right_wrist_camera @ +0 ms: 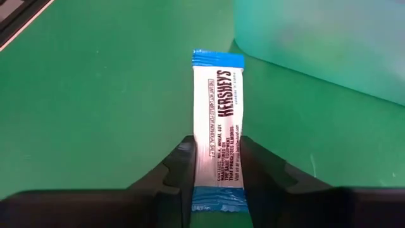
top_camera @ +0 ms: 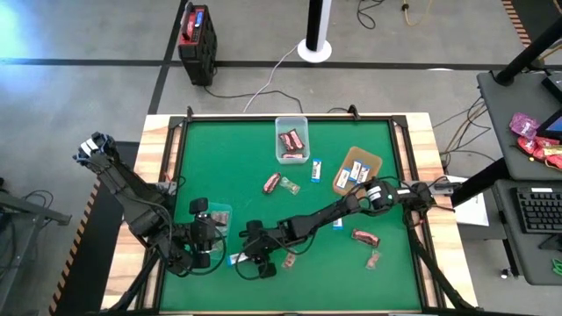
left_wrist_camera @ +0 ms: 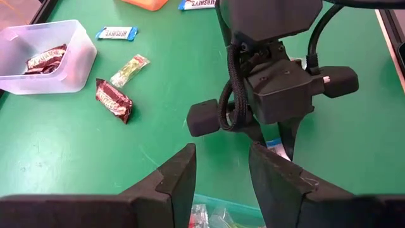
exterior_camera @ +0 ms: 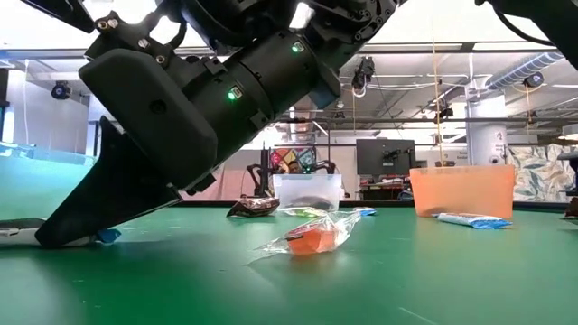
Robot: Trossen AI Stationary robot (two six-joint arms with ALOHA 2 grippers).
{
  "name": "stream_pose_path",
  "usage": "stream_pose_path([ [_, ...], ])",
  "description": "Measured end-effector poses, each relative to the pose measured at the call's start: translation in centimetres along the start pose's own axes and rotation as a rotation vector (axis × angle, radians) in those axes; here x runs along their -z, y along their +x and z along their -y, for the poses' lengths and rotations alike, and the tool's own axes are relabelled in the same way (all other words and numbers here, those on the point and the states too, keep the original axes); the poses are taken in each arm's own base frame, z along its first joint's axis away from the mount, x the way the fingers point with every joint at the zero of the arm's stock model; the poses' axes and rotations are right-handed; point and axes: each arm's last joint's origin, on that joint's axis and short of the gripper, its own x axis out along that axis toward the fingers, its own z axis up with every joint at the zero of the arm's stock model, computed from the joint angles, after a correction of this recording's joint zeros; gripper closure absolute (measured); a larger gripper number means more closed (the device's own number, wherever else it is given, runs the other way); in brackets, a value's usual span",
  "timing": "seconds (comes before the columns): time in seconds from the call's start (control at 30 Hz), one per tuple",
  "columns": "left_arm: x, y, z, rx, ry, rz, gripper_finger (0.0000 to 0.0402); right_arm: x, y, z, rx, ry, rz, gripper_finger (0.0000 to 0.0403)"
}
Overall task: Sort candy by brand, put in halloween buckets
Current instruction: Put the white chocolate into the orange bin
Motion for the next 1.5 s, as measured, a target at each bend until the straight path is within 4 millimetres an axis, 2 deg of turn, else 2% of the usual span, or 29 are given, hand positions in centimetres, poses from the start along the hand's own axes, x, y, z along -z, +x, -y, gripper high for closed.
stream_pose_path([
  [0.13, 0.0, 0.0, 0.0, 0.000, 0.000, 0.000, 0.0272, -0.2, -0.6, 0.0, 0.001, -0.002, -0.023, 0.0300],
  [0.3, 0.0, 0.0, 0.0, 0.001, -0.001, 0.001, 0.0272, -0.8, -2.4, 0.0, 0.002, 0.004, -0.110, 0.0300],
  [0.67, 0.0, 0.0, 0.0, 0.002, -0.002, 0.002, 0.0272, -2.3, -8.6, -0.2, 0.076, 0.047, -0.350, 0.0311],
  [1.0, 0.0, 0.0, 0.0, 0.003, -0.002, 0.002, 0.0272, -3.9, -14.3, -0.1, 0.235, 0.078, -0.441, 0.0312],
  [1.2, 0.0, 0.0, 0.0, 0.002, -0.002, 0.002, 0.0272, -3.5, -19.6, 0.3, 0.515, 0.128, -0.619, 0.0312],
  [1.37, 0.0, 0.0, 0.0, 0.002, -0.003, 0.004, 0.0272, -2.4, -25.1, 0.8, 0.877, 0.291, -0.742, 0.0312],
  [1.43, -0.1, 0.0, 0.0, -0.020, 0.007, 0.023, 0.0272, -2.0, -26.5, 1.1, 0.995, 0.390, -0.702, 0.0312],
  [1.5, -0.2, 0.0, -0.1, -0.047, 0.025, 0.049, 0.0272, -1.3, -27.5, 1.5, 1.011, 0.472, -0.636, 0.0312],
])
